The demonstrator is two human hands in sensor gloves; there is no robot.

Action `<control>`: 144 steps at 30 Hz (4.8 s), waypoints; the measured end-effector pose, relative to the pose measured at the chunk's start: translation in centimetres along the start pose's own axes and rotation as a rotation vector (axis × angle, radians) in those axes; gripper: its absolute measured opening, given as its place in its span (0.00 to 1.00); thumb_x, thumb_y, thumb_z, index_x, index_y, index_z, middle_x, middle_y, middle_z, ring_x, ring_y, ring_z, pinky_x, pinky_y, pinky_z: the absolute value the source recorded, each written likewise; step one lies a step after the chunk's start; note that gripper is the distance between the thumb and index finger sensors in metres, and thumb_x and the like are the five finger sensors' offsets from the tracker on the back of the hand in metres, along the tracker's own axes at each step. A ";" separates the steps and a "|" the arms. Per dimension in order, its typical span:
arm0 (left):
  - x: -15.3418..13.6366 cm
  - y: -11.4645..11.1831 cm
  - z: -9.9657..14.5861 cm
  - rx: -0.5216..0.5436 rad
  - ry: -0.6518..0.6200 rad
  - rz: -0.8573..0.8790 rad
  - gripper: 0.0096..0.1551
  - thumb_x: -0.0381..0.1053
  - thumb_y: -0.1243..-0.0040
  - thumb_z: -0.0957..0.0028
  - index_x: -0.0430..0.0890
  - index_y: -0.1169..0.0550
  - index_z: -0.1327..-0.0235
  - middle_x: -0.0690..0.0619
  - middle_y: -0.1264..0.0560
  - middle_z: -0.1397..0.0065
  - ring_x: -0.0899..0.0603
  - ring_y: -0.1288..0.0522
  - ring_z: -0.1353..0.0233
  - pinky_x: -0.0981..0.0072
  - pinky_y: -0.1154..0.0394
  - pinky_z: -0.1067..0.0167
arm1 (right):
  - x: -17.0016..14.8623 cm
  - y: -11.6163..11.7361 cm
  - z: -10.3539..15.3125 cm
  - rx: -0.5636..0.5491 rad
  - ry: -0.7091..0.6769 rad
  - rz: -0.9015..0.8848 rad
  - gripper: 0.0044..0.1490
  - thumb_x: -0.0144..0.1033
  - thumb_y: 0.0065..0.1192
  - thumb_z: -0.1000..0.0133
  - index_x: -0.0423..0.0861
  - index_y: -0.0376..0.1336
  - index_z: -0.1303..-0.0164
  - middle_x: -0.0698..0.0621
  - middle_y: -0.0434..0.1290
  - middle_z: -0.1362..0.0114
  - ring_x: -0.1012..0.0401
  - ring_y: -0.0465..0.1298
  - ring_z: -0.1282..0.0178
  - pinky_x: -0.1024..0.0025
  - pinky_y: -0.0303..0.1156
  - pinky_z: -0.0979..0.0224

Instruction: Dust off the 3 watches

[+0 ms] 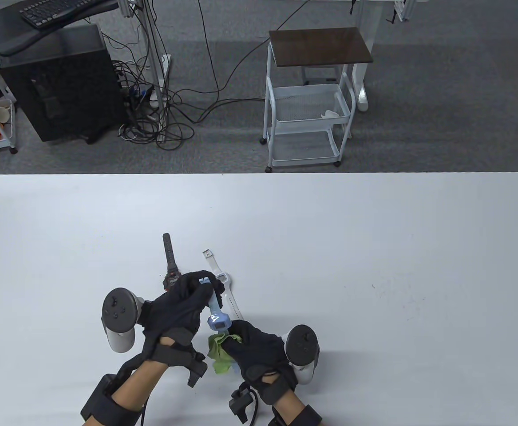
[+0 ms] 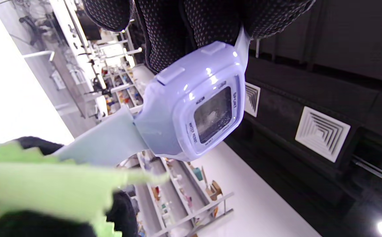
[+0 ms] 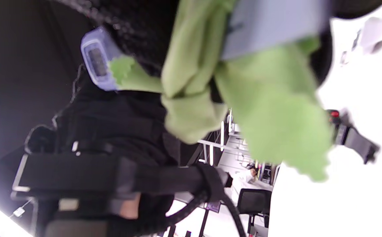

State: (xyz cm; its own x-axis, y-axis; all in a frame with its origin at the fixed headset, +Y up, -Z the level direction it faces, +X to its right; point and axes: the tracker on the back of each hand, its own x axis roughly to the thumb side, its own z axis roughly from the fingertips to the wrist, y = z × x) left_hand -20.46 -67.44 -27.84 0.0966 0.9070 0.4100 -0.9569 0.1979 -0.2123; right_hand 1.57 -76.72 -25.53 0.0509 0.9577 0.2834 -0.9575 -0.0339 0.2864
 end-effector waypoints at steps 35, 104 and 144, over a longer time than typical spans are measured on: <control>0.7 1.8 0.0 0.064 -0.016 0.027 0.23 0.60 0.48 0.34 0.49 0.30 0.35 0.60 0.21 0.43 0.49 0.23 0.29 0.43 0.35 0.26 | 0.1 0.3 0.0 0.062 0.017 0.074 0.29 0.39 0.69 0.54 0.39 0.72 0.46 0.38 0.82 0.56 0.50 0.82 0.66 0.33 0.62 0.41; -0.1 4.4 -0.2 0.123 -0.017 0.061 0.23 0.61 0.49 0.33 0.50 0.30 0.34 0.60 0.22 0.43 0.49 0.23 0.28 0.42 0.35 0.25 | 0.0 0.2 -0.6 0.250 0.038 0.637 0.29 0.36 0.73 0.56 0.36 0.75 0.48 0.37 0.85 0.52 0.39 0.80 0.52 0.27 0.54 0.38; -1.1 3.6 -0.4 0.093 0.026 0.028 0.23 0.61 0.49 0.33 0.50 0.30 0.34 0.60 0.22 0.43 0.48 0.23 0.28 0.41 0.35 0.26 | -1.2 1.8 -0.9 0.448 0.123 0.884 0.46 0.46 0.73 0.56 0.38 0.61 0.30 0.31 0.68 0.28 0.32 0.60 0.29 0.23 0.40 0.35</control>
State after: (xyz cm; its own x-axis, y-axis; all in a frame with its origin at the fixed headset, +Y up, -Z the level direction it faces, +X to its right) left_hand -23.92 -67.58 -29.43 0.0756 0.9214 0.3813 -0.9806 0.1382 -0.1393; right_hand -0.43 -77.63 -26.19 -0.6822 0.5586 0.4718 -0.4403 -0.8290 0.3448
